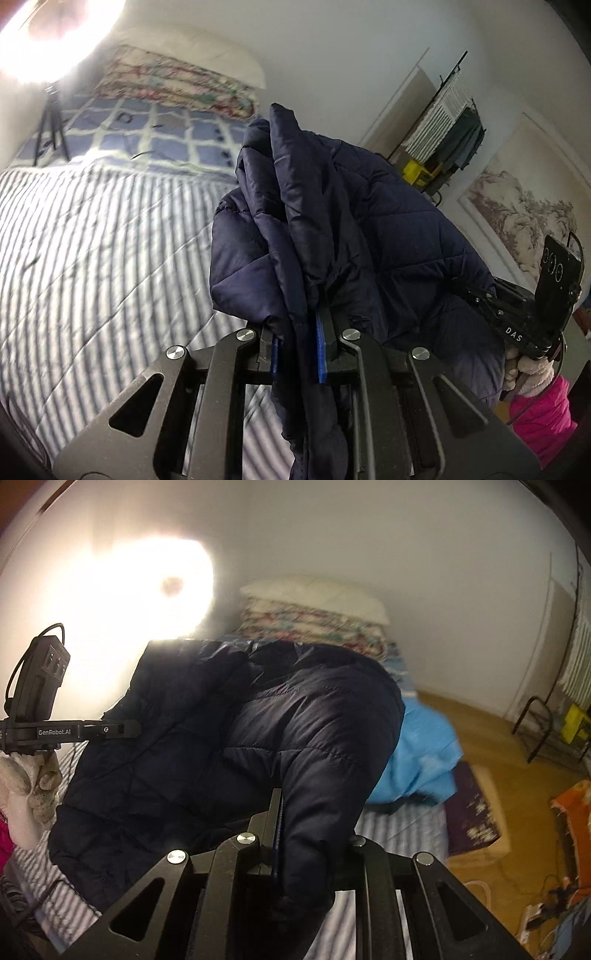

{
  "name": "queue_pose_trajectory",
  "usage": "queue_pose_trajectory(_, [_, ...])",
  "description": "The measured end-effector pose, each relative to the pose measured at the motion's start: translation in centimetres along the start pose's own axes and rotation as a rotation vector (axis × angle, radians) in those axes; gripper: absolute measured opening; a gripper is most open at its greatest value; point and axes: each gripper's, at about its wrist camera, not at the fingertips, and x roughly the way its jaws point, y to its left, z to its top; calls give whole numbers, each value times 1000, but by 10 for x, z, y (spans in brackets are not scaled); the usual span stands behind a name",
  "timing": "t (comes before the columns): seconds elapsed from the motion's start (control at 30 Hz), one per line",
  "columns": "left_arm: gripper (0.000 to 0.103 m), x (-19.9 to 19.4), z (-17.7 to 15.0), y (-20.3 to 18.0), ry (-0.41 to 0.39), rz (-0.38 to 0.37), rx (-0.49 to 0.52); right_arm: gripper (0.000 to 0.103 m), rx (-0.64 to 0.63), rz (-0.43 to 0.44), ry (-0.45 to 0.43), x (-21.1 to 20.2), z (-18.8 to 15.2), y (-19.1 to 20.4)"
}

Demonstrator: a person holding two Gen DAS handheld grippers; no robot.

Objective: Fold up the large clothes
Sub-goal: 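Lift the folded jacket with both tools and carry it along the bed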

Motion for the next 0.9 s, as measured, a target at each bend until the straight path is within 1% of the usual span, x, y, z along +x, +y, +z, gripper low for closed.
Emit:
queue_pose_trajectory(0.1, [12,24,24,-10,-23,-7,18,14,0,-35,-29,6,20,-26])
queue_pose_trajectory(0.27, [12,62,61,-18,-61,-11,38,14,-16,-83,-64,24,45,-56])
queue_pose_trajectory(0.3, [12,65,63,-19,-65,-12,40,14,-13,-89,-69,28,49,-61])
queue_pose_trajectory(0.47, [12,103,93,-23,-96,0,72,14,-23,-130,-94,56,75,-92])
queue_pose_trajectory(0.67, [12,148,125,-16,-139,11,70,13,-47,-184,-124,99,108,-121])
queue_pose_trajectory(0.8, [12,182,138,-7,-154,28,67,13,-63,-209,-124,133,120,-134])
queue_pose_trajectory(0.9, [12,212,142,9,-142,27,21,13,-71,-217,-111,163,120,-141])
